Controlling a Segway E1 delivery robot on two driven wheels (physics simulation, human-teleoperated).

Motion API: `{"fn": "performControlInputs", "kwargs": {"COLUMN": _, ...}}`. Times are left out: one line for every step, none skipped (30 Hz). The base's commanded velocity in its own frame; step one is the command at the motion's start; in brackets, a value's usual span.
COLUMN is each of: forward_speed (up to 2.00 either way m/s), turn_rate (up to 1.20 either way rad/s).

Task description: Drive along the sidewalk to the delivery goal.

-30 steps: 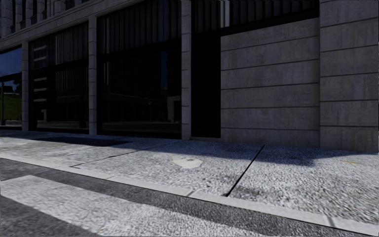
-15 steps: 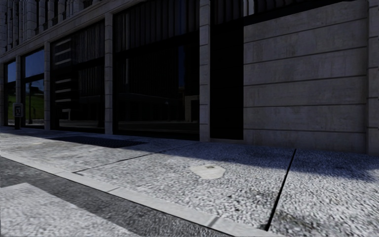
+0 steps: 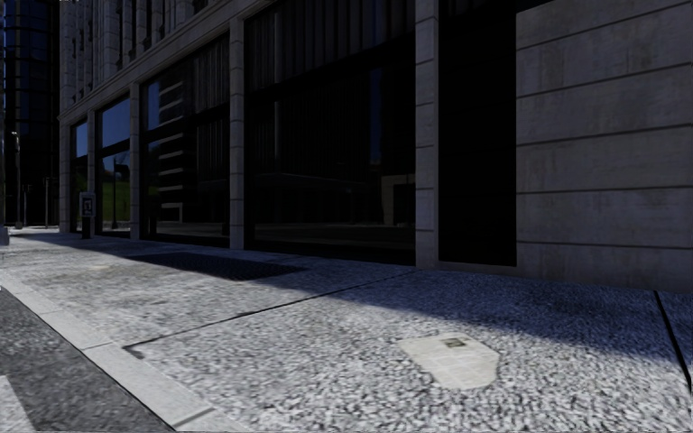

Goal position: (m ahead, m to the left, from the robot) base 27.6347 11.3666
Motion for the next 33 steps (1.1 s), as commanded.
{"fn": "performControlInputs", "kwargs": {"forward_speed": 1.73, "turn_rate": 0.44}}
{"fn": "performControlInputs", "kwargs": {"forward_speed": 1.73, "turn_rate": 0.44}}
{"fn": "performControlInputs", "kwargs": {"forward_speed": 1.76, "turn_rate": 0.44}}
{"fn": "performControlInputs", "kwargs": {"forward_speed": 1.87, "turn_rate": 0.44}}
{"fn": "performControlInputs", "kwargs": {"forward_speed": 2.00, "turn_rate": 0.43}}
{"fn": "performControlInputs", "kwargs": {"forward_speed": 2.00, "turn_rate": 0.43}}
{"fn": "performControlInputs", "kwargs": {"forward_speed": 2.00, "turn_rate": 0.43}}
{"fn": "performControlInputs", "kwargs": {"forward_speed": 2.00, "turn_rate": 0.43}}
{"fn": "performControlInputs", "kwargs": {"forward_speed": 2.00, "turn_rate": 0.43}}
{"fn": "performControlInputs", "kwargs": {"forward_speed": 2.00, "turn_rate": 0.43}}
{"fn": "performControlInputs", "kwargs": {"forward_speed": 2.00, "turn_rate": 0.43}}
{"fn": "performControlInputs", "kwargs": {"forward_speed": 2.00, "turn_rate": 0.41}}
{"fn": "performControlInputs", "kwargs": {"forward_speed": 2.00, "turn_rate": 0.40}}
{"fn": "performControlInputs", "kwargs": {"forward_speed": 2.00, "turn_rate": 0.40}}
{"fn": "performControlInputs", "kwargs": {"forward_speed": 2.00, "turn_rate": 0.40}}
{"fn": "performControlInputs", "kwargs": {"forward_speed": 2.00, "turn_rate": 0.40}}
{"fn": "performControlInputs", "kwargs": {"forward_speed": 2.00, "turn_rate": 0.40}}
{"fn": "performControlInputs", "kwargs": {"forward_speed": 2.00, "turn_rate": 0.40}}
{"fn": "performControlInputs", "kwargs": {"forward_speed": 2.00, "turn_rate": 0.40}}
{"fn": "performControlInputs", "kwargs": {"forward_speed": 2.00, "turn_rate": 0.40}}
{"fn": "performControlInputs", "kwargs": {"forward_speed": 2.00, "turn_rate": 0.40}}
{"fn": "performControlInputs", "kwargs": {"forward_speed": 2.00, "turn_rate": 0.40}}
{"fn": "performControlInputs", "kwargs": {"forward_speed": 2.00, "turn_rate": 0.40}}
{"fn": "performControlInputs", "kwargs": {"forward_speed": 2.00, "turn_rate": 0.40}}
{"fn": "performControlInputs", "kwargs": {"forward_speed": 2.00, "turn_rate": 0.40}}
{"fn": "performControlInputs", "kwargs": {"forward_speed": 2.00, "turn_rate": 0.40}}
{"fn": "performControlInputs", "kwargs": {"forward_speed": 2.00, "turn_rate": 0.40}}
{"fn": "performControlInputs", "kwargs": {"forward_speed": 2.00, "turn_rate": 0.40}}
{"fn": "performControlInputs", "kwargs": {"forward_speed": 2.00, "turn_rate": 0.40}}
{"fn": "performControlInputs", "kwargs": {"forward_speed": 2.00, "turn_rate": 0.40}}
{"fn": "performControlInputs", "kwargs": {"forward_speed": 2.00, "turn_rate": 0.40}}
{"fn": "performControlInputs", "kwargs": {"forward_speed": 2.00, "turn_rate": 0.40}}
{"fn": "performControlInputs", "kwargs": {"forward_speed": 2.00, "turn_rate": 0.40}}
